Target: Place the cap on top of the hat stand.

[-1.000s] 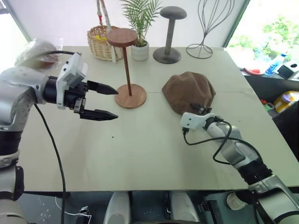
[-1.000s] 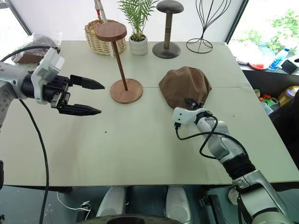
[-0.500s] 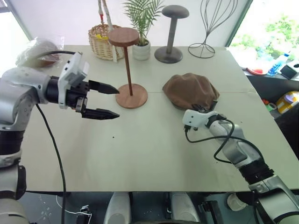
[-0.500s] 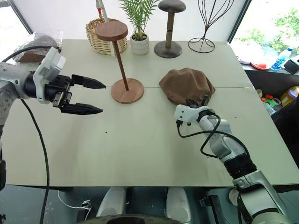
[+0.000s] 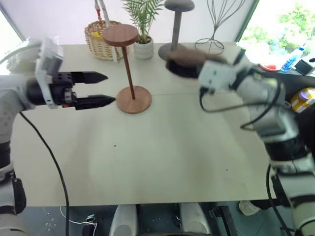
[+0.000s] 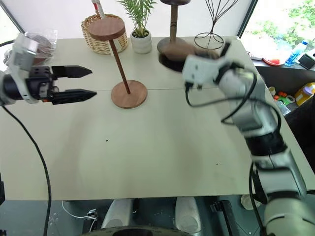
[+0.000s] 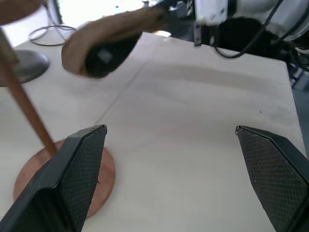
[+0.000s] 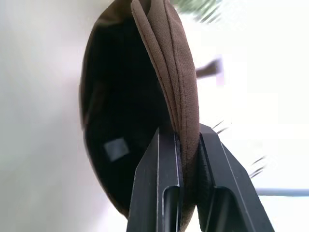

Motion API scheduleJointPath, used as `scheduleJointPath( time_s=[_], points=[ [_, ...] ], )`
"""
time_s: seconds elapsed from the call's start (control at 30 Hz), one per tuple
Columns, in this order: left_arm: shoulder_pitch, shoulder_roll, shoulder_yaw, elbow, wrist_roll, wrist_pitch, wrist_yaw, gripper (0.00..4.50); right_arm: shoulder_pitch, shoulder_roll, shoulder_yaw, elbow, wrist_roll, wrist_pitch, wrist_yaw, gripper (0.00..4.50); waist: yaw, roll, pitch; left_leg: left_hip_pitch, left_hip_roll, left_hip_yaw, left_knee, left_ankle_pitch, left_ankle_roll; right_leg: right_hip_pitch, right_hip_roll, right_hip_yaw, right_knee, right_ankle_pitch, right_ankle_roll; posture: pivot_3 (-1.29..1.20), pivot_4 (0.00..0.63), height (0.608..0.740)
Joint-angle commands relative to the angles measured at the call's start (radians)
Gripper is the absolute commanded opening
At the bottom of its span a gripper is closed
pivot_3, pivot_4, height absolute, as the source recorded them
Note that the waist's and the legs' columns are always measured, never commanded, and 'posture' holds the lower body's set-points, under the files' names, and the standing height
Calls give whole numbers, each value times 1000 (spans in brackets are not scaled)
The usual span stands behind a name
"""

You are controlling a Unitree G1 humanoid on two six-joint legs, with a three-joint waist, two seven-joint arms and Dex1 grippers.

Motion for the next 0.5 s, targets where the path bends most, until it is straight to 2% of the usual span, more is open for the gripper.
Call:
scheduleJointPath(
  time_s=[0.03, 0.13, 0.23, 0.5],
  points=[
    [11, 35, 93, -32, -39, 20, 39, 4500, -147, 47, -5, 74, 27, -58, -22, 21, -4, 0, 0, 0, 0, 0, -1, 0, 0, 0, 0, 0, 0, 0, 0, 0, 150, 728],
    [53, 49, 143, -57, -53, 30, 68, 4500, -291, 118, 23, 211, 27, -134, -66, 21, -9, 0, 0, 0, 0, 0, -3, 0, 0, 0, 0, 0, -1, 0, 1, 0, 150, 728],
    [93, 58, 180, -95, -75, 41, 96, 4500, -370, 194, 38, 299, 58, -216, -89, 21, -11, 0, 0, -1, 0, 0, -4, 0, 0, -1, 0, 0, -1, 0, 1, 0, 150, 728],
    [160, 89, 246, -134, -111, 61, 135, 4500, -333, 288, 81, 256, 124, -320, -18, 21, -10, 0, 0, -1, 0, 0, -4, 1, -1, -2, 0, 0, 0, 0, 1, 0, 150, 728]
  ],
)
